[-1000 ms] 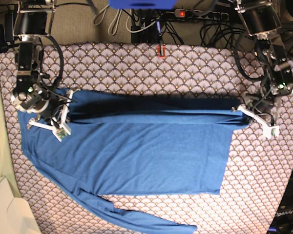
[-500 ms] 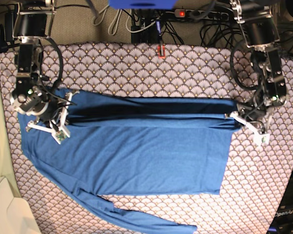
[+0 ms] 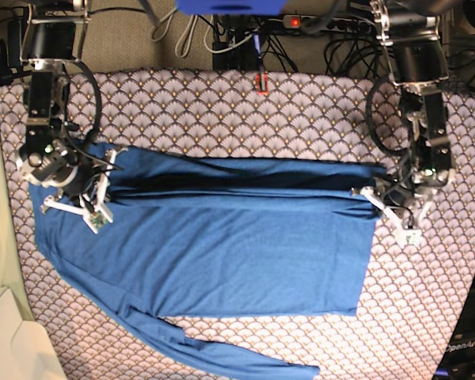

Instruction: Fold the T-shirt properly

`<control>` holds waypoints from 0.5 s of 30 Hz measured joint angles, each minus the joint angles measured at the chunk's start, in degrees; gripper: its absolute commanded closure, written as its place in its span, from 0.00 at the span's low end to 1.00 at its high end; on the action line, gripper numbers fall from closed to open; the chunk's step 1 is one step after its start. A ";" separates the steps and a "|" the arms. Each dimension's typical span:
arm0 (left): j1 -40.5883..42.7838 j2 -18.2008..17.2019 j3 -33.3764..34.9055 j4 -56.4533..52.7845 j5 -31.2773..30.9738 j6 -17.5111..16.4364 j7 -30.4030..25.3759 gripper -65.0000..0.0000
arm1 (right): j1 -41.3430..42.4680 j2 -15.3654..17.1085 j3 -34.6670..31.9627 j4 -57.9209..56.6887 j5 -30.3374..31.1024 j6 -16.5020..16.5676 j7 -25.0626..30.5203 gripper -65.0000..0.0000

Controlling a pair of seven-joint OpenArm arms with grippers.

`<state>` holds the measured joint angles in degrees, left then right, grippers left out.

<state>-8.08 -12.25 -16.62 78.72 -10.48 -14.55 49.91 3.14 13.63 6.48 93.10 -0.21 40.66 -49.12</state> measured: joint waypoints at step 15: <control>-0.04 -0.42 -0.13 0.24 0.63 0.35 0.00 0.11 | -0.33 -1.11 2.05 2.34 -7.74 -0.02 -0.55 0.41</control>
<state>-8.12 -12.67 -16.75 78.96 -9.85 -14.20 49.91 2.81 12.51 8.54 95.44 -7.94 40.64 -49.67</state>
